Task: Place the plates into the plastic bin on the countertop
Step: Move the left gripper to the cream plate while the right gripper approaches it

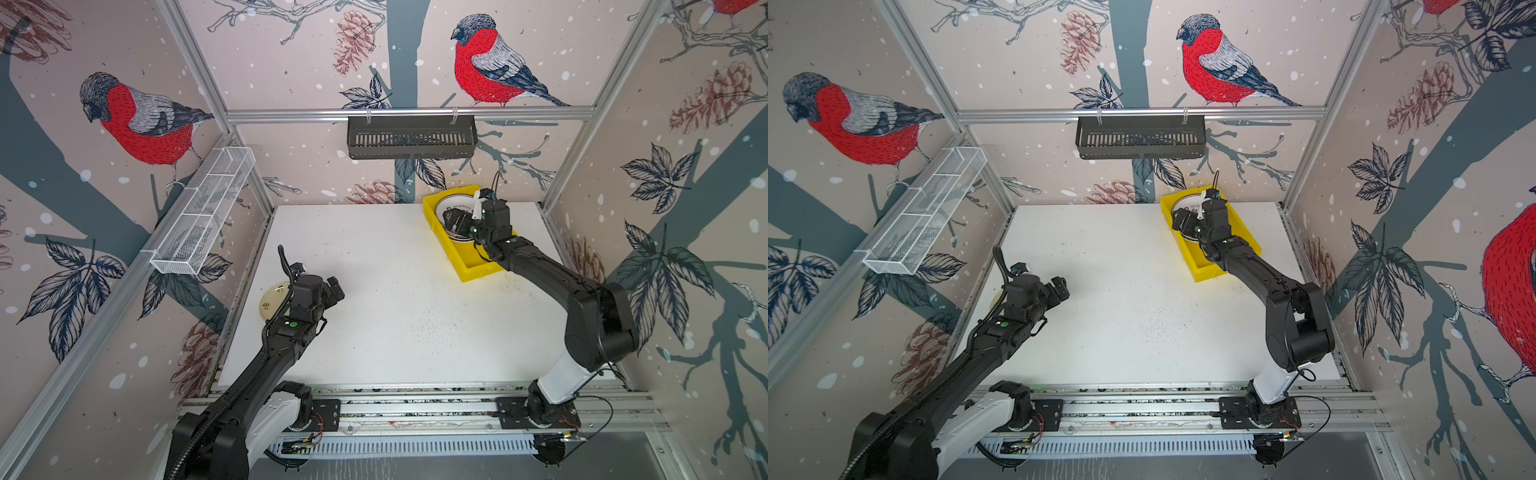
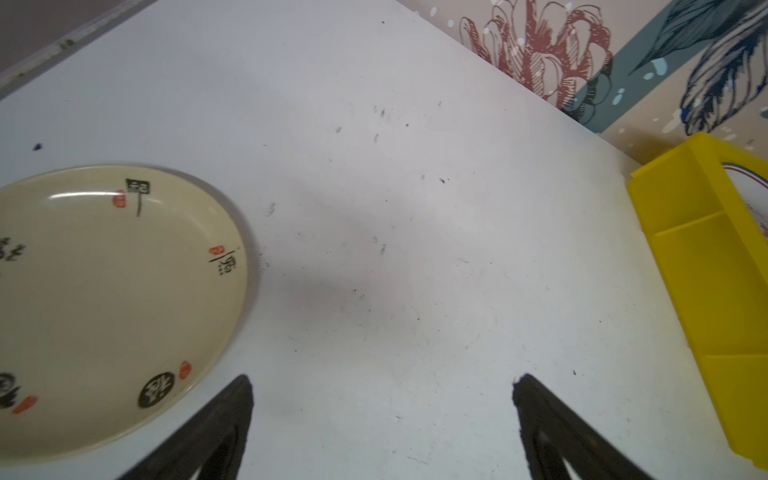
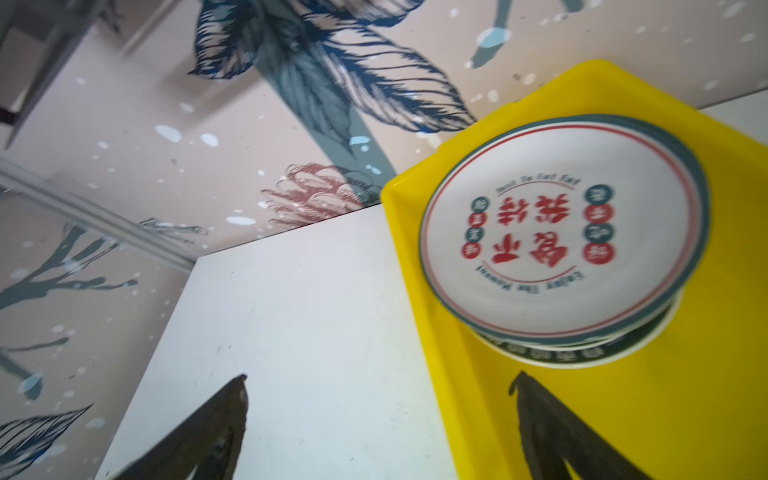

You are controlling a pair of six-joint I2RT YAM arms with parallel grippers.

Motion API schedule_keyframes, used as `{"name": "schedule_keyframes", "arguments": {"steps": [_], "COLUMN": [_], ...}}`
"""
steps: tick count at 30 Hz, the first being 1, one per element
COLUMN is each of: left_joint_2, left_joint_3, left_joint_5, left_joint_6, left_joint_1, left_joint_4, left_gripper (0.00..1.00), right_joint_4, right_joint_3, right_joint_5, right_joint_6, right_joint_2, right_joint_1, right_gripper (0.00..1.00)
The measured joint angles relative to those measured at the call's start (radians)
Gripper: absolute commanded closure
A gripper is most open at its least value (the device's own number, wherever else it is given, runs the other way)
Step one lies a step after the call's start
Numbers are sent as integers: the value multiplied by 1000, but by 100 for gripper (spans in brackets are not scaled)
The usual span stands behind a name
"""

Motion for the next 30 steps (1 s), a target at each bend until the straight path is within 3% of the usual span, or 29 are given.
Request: {"name": "schedule_keyframes", "arguments": {"steps": [9,19,30], "left_joint_2": [43,191,453], "left_joint_3": [-30,-5,148], "left_joint_5": [-232,-205,-183], "left_joint_6": [-84,-54,7], "left_joint_1": [3,38,48], "left_joint_4": [-89,-58,-88], "left_gripper": [2,2,2], "right_joint_4": [-12,-51,-91], "right_joint_3": [-45,-132,-174], "right_joint_5": [-25,-112,-143], "right_joint_6": [-37,-37,-72], "right_joint_2": [-26,-71,-141], "right_joint_1": [127,158,155], "right_gripper": [0,0,0]}}
